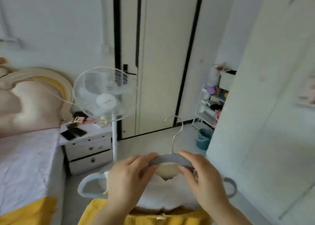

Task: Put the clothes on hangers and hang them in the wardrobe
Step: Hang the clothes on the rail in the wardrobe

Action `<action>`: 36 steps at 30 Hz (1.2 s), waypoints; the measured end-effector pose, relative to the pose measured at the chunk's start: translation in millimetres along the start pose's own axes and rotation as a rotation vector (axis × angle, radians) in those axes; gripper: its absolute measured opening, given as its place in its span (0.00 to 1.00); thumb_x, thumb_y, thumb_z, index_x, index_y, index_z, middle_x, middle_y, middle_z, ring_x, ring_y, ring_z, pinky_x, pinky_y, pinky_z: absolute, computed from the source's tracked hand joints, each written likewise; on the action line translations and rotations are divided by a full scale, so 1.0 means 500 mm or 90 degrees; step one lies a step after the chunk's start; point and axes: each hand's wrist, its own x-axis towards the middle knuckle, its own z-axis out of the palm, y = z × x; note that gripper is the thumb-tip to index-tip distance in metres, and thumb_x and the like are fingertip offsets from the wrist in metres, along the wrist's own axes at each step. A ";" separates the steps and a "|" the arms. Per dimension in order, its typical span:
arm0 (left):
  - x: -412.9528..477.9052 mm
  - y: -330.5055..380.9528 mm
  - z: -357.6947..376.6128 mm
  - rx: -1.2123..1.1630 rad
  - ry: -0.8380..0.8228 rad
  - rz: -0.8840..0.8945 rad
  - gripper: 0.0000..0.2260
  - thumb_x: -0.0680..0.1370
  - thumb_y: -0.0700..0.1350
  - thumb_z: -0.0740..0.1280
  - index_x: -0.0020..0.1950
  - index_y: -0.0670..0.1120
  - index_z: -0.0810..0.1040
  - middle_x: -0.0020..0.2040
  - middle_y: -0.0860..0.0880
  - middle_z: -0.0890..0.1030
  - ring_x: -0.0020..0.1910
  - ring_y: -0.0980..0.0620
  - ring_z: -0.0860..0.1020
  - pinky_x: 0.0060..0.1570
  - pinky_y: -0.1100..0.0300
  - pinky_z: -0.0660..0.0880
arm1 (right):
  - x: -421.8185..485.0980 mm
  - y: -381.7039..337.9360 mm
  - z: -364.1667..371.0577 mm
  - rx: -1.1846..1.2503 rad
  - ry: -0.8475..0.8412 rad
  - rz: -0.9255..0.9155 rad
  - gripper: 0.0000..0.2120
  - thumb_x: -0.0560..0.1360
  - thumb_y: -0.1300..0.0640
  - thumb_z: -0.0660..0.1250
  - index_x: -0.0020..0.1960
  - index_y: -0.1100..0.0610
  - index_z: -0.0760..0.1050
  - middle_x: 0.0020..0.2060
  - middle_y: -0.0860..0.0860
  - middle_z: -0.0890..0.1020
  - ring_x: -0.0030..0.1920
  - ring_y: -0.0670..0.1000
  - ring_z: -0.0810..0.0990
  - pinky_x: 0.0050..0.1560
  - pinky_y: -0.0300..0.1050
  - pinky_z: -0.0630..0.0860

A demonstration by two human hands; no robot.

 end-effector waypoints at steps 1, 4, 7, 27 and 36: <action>0.010 0.058 0.049 -0.029 -0.018 0.024 0.14 0.71 0.54 0.61 0.49 0.55 0.82 0.33 0.58 0.79 0.29 0.59 0.74 0.24 0.64 0.70 | -0.038 0.046 -0.060 -0.052 0.011 0.031 0.26 0.67 0.59 0.75 0.62 0.49 0.71 0.39 0.44 0.78 0.38 0.40 0.76 0.38 0.31 0.75; 0.020 0.257 0.189 -0.116 -0.075 0.098 0.12 0.70 0.53 0.64 0.49 0.55 0.82 0.33 0.58 0.78 0.30 0.60 0.74 0.28 0.67 0.67 | -0.163 0.162 -0.245 -0.205 0.047 0.124 0.26 0.69 0.58 0.74 0.64 0.47 0.69 0.38 0.45 0.79 0.36 0.44 0.77 0.34 0.36 0.77; 0.002 0.453 0.308 -0.220 -0.123 0.175 0.12 0.70 0.52 0.65 0.49 0.53 0.83 0.33 0.57 0.79 0.31 0.58 0.75 0.32 0.66 0.68 | -0.292 0.241 -0.421 -0.354 0.080 0.207 0.18 0.75 0.51 0.62 0.64 0.44 0.67 0.37 0.44 0.78 0.35 0.44 0.77 0.30 0.34 0.72; -0.190 1.419 0.628 -0.720 -0.493 0.479 0.14 0.73 0.47 0.70 0.58 0.58 0.79 0.41 0.56 0.79 0.41 0.59 0.75 0.41 0.73 0.67 | -0.850 0.266 -1.140 -0.888 0.151 0.561 0.18 0.73 0.51 0.61 0.61 0.49 0.77 0.38 0.45 0.80 0.34 0.46 0.79 0.25 0.34 0.71; -0.247 1.703 0.717 -0.863 -0.542 0.514 0.14 0.74 0.50 0.68 0.60 0.55 0.78 0.40 0.58 0.79 0.41 0.63 0.75 0.43 0.71 0.70 | -0.930 0.294 -1.340 -0.981 0.088 0.688 0.17 0.74 0.48 0.59 0.61 0.48 0.77 0.38 0.44 0.80 0.34 0.46 0.80 0.23 0.35 0.71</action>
